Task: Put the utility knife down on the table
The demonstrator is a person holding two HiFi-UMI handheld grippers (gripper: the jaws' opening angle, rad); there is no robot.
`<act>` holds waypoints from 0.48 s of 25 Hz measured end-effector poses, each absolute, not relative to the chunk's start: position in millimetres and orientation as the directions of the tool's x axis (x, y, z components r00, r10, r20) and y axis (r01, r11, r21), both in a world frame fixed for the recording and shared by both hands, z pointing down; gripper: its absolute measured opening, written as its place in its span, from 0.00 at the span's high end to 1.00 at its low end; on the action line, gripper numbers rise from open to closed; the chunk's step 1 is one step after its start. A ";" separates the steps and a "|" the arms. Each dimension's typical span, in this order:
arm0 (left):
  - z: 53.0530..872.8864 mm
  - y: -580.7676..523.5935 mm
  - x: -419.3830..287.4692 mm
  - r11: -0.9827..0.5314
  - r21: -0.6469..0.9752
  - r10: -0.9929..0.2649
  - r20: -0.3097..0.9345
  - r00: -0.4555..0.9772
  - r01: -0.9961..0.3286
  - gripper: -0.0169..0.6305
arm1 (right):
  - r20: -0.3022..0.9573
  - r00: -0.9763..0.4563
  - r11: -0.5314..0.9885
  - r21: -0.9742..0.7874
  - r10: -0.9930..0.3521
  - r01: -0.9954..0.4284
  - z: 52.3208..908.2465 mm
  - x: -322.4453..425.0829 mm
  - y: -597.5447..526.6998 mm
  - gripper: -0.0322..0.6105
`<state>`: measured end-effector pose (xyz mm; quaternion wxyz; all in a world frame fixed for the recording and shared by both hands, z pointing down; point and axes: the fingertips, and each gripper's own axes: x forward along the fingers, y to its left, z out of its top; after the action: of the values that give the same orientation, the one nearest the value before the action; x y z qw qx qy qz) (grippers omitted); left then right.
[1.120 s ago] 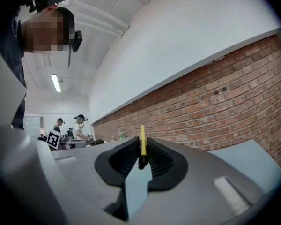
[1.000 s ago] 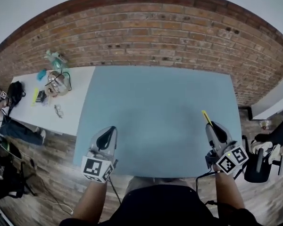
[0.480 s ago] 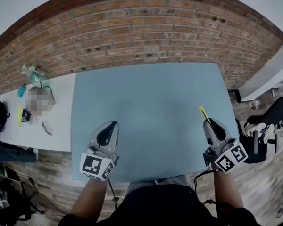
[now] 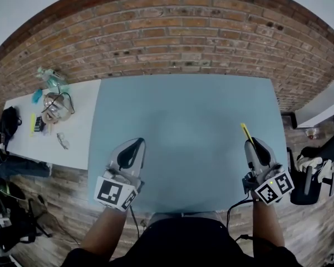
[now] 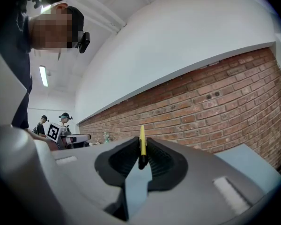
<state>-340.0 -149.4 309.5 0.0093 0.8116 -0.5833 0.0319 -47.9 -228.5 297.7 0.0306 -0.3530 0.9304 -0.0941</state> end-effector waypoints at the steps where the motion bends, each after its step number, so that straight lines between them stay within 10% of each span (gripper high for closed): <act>1: 311.0 -150.5 -340.6 -0.313 -0.026 -0.948 0.068 0.311 -0.949 0.99 | 0.004 -0.750 0.734 -0.201 -0.662 -0.649 298.8 -47.8 -231.9 0.87; 12: 322.8 -158.7 -328.5 -0.322 -0.054 -0.941 0.125 0.314 -0.945 0.98 | 0.020 -0.764 0.733 -0.263 -0.645 -0.627 332.1 -47.8 -237.8 0.87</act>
<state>-328.5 -158.7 322.8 0.0149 0.8103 -0.5820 0.0667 -47.8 -237.8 332.1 0.0363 -0.3419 0.9303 -0.1280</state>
